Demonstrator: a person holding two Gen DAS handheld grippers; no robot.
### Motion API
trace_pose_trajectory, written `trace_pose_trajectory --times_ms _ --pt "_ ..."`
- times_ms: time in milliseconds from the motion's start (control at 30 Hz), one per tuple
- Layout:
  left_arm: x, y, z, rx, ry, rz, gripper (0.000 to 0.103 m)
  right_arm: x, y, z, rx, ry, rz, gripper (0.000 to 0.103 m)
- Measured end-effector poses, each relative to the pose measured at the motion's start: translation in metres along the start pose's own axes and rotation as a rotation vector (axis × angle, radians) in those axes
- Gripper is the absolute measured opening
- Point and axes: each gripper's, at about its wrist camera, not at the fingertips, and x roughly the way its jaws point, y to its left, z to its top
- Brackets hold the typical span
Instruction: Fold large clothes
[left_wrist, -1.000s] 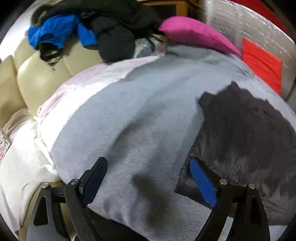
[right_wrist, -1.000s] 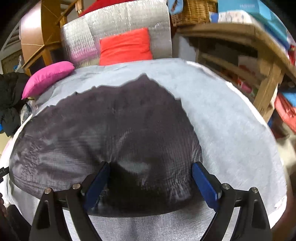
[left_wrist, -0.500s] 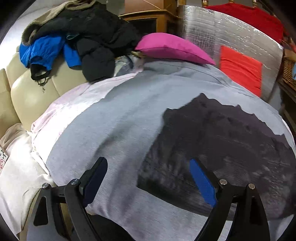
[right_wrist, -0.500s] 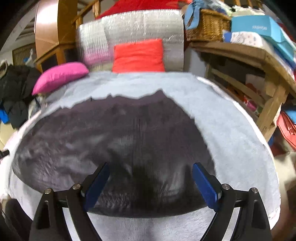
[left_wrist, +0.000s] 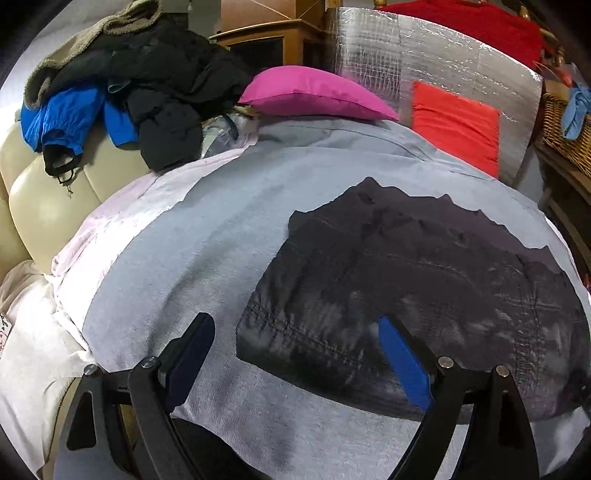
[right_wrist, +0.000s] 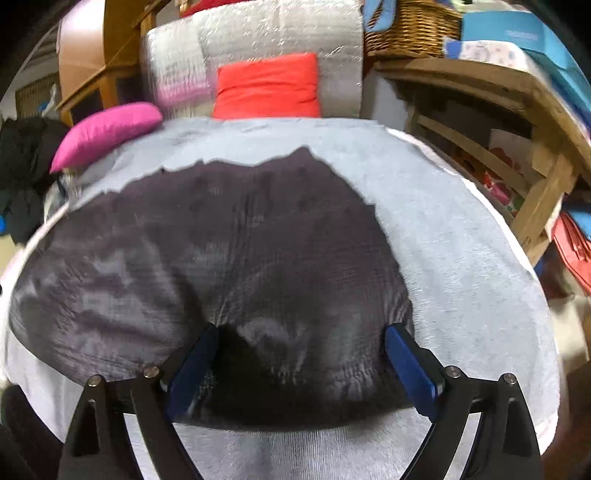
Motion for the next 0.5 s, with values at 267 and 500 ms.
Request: trace_pose_trajectory --times_ms 267,500 --pt "-0.040 -0.046 -0.005 0.100 0.012 -0.154 0.091 -0.058 0.049 -0.003 -0.070 -0.060 0.086 0.093" --pt "-0.073 -0.084 -0.018 0.221 -0.003 -0.224 0.099 -0.077 0.082 -0.011 -0.095 -0.034 0.090 0.094"
